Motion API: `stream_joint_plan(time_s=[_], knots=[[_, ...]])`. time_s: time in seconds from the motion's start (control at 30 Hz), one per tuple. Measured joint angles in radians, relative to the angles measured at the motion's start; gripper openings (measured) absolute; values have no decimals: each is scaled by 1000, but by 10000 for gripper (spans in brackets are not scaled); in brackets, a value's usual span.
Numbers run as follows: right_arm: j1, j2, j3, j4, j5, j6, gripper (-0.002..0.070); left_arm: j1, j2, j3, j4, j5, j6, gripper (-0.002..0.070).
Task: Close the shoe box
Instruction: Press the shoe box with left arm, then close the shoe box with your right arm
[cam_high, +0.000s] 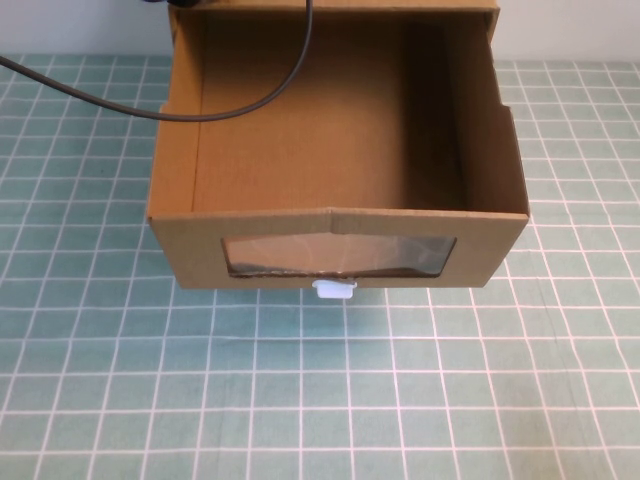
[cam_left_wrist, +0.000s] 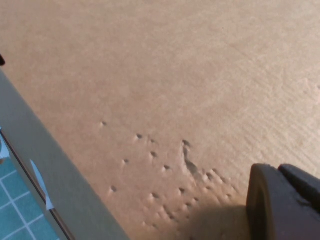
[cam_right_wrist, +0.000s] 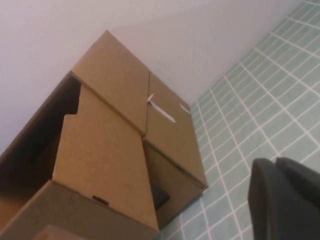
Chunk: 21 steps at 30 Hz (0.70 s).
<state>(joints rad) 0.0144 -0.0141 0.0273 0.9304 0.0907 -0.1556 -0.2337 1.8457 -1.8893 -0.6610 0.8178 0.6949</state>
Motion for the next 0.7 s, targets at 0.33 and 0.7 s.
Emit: stream_joint_plan(time_s=[0.33, 0.7], knots=[[0, 141, -200, -17, 403, 2, -12, 0, 0, 0, 0, 0, 2, -5], [0, 783, -694, -360, 906, -96, -11, 0, 0, 0, 0, 0, 3, -5]])
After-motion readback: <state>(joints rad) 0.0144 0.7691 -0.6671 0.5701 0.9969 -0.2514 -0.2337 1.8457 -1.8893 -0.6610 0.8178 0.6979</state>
